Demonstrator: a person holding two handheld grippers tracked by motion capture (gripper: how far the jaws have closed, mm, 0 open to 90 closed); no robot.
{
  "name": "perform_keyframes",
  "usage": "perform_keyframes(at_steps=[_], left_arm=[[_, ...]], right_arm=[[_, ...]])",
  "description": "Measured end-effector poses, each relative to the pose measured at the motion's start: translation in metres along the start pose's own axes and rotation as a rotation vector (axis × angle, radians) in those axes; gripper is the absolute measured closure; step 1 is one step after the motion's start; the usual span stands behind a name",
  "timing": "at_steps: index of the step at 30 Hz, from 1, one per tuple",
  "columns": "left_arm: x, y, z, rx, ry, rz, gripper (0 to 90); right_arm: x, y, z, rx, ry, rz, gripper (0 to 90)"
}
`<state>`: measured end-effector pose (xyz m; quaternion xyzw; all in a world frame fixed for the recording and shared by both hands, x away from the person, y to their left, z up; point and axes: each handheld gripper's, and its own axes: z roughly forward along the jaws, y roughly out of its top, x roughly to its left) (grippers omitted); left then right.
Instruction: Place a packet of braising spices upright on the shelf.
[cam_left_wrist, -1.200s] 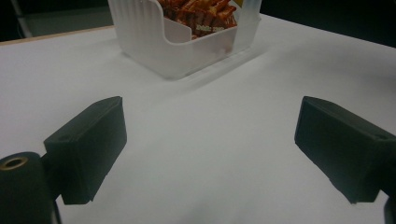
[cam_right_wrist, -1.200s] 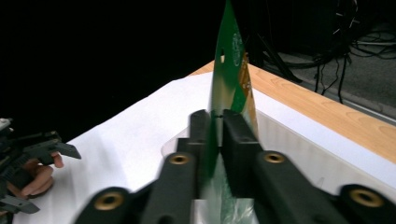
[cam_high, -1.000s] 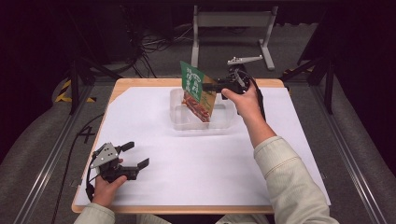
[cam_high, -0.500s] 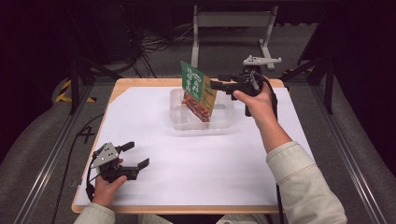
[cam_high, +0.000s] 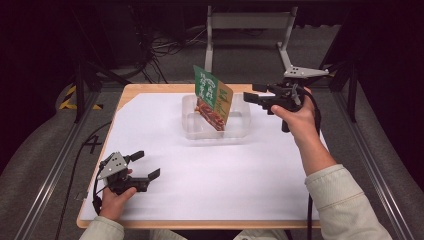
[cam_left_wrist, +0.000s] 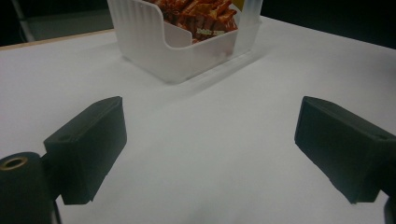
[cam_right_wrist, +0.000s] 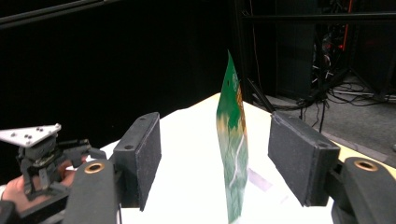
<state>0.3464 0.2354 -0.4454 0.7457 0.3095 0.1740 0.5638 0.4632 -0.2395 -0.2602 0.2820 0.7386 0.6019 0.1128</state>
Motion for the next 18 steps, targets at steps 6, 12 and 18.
perform_keyframes(at_steps=[6,12,18], left_arm=[[0.0,0.002,0.004,-0.002,-0.004,0.003,9.8],[0.0,0.003,0.005,-0.004,-0.007,-0.001,9.8],[0.0,0.003,0.005,-0.002,-0.005,-0.001,9.8]], right_arm=[[0.006,-0.01,-0.032,-0.025,-0.021,-0.019,31.0],[0.013,-0.018,-0.053,-0.024,-0.053,-0.064,27.9],[0.017,-0.025,-0.07,-0.04,-0.083,-0.091,26.1]])
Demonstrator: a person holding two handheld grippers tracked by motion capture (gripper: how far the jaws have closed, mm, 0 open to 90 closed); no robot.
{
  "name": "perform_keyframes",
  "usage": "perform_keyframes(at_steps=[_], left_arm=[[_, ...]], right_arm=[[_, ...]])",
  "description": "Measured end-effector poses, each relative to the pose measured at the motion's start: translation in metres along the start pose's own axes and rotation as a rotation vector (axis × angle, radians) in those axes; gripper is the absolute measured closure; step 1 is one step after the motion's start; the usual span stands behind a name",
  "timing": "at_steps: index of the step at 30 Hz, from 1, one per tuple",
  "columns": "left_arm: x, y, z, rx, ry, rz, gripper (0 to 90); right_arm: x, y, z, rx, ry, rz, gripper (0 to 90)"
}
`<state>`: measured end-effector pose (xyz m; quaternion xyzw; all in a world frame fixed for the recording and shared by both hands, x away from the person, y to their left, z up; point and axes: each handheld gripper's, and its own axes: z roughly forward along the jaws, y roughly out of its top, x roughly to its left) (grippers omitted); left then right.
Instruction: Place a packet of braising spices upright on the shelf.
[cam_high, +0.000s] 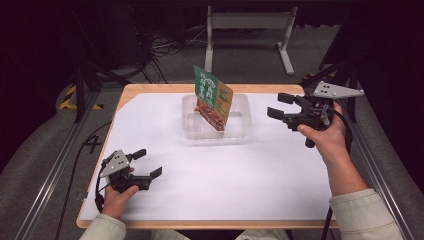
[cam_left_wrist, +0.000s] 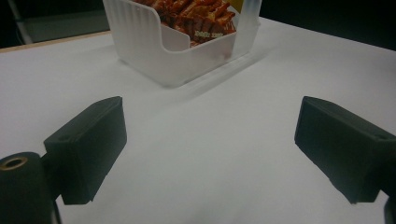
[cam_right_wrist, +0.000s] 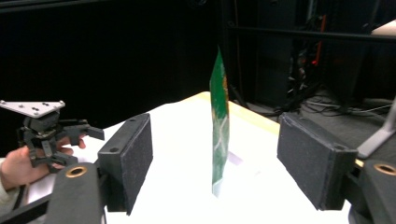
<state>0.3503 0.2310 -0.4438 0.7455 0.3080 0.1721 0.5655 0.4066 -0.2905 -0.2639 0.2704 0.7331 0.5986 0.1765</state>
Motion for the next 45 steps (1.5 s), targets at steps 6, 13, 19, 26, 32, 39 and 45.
perform_keyframes(at_steps=[6,13,19,26,32,39,45], left_arm=[[0.0,0.002,-0.004,0.0,-0.007,0.01,10.0],[-0.002,0.006,-0.011,-0.012,-0.038,0.016,10.3],[-0.003,0.007,-0.015,-0.024,-0.053,0.02,10.3],[-0.005,0.007,-0.02,-0.029,-0.058,0.022,10.3],[-0.006,0.006,-0.022,-0.035,-0.038,0.034,11.9],[-0.005,0.005,-0.023,-0.032,-0.034,0.033,11.2],[-0.005,0.005,-0.023,-0.035,-0.032,0.035,10.8]], right_arm=[[0.003,-0.012,-0.013,0.009,-0.047,-0.057,24.9],[0.011,-0.035,-0.023,0.004,-0.066,-0.093,24.8],[0.016,-0.061,-0.032,-0.023,-0.061,-0.099,24.8],[0.019,-0.086,-0.036,-0.012,-0.073,-0.096,24.7],[0.021,-0.106,-0.036,0.005,-0.073,-0.071,24.7],[0.023,-0.129,-0.035,0.023,-0.077,-0.048,24.7],[0.026,-0.145,-0.033,0.039,-0.075,-0.045,23.9]])
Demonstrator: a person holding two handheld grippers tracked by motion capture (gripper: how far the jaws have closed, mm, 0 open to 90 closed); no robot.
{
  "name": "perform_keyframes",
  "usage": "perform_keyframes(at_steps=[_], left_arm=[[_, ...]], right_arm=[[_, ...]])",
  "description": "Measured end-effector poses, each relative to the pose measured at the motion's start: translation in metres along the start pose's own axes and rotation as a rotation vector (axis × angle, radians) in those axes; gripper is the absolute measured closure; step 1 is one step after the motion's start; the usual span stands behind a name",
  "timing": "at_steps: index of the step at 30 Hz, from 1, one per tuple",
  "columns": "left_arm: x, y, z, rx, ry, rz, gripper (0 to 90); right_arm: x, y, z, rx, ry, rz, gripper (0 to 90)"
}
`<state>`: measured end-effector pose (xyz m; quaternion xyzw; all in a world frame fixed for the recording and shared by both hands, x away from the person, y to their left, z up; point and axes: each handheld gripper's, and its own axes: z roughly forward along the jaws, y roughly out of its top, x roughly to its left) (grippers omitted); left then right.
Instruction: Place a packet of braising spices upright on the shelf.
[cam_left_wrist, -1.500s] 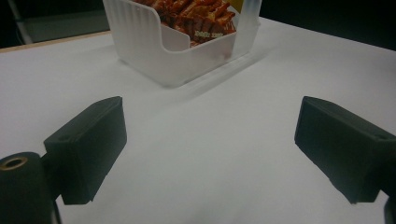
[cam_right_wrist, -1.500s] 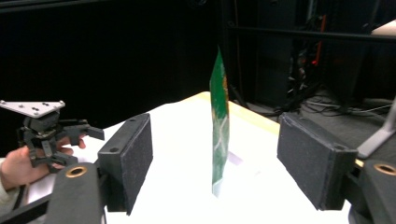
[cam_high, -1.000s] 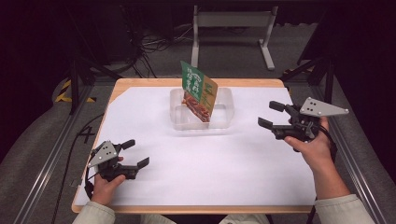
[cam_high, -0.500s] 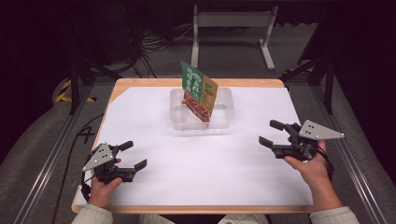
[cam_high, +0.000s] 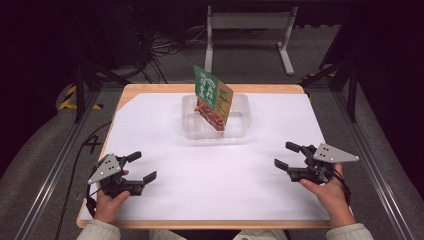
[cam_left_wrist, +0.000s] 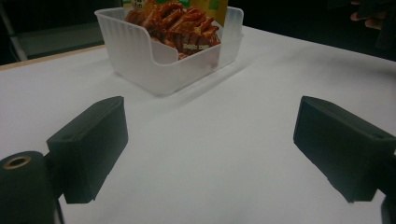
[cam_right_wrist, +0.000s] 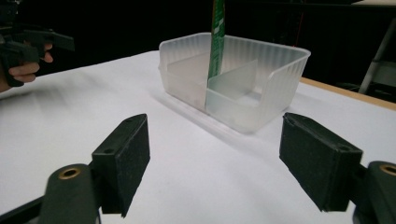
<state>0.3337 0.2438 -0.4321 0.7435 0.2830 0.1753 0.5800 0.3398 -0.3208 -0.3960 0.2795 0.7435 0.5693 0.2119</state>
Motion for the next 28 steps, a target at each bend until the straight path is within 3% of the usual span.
perform_keyframes(at_steps=[13,21,25,28], left_arm=[[0.002,0.0,0.002,-0.007,-0.009,-0.011,9.2],[0.005,-0.001,0.003,-0.004,-0.039,-0.057,5.5],[0.007,-0.002,0.003,-0.012,-0.048,-0.08,4.3],[0.006,-0.002,0.004,-0.003,-0.033,-0.071,4.4]], right_arm=[[0.004,-0.029,0.006,0.046,-0.026,0.02,22.5],[0.003,-0.038,0.011,0.08,-0.048,0.039,21.3],[0.001,-0.042,0.012,0.092,-0.071,0.064,21.3],[0.0,-0.042,0.012,0.093,-0.082,0.097,22.0]])
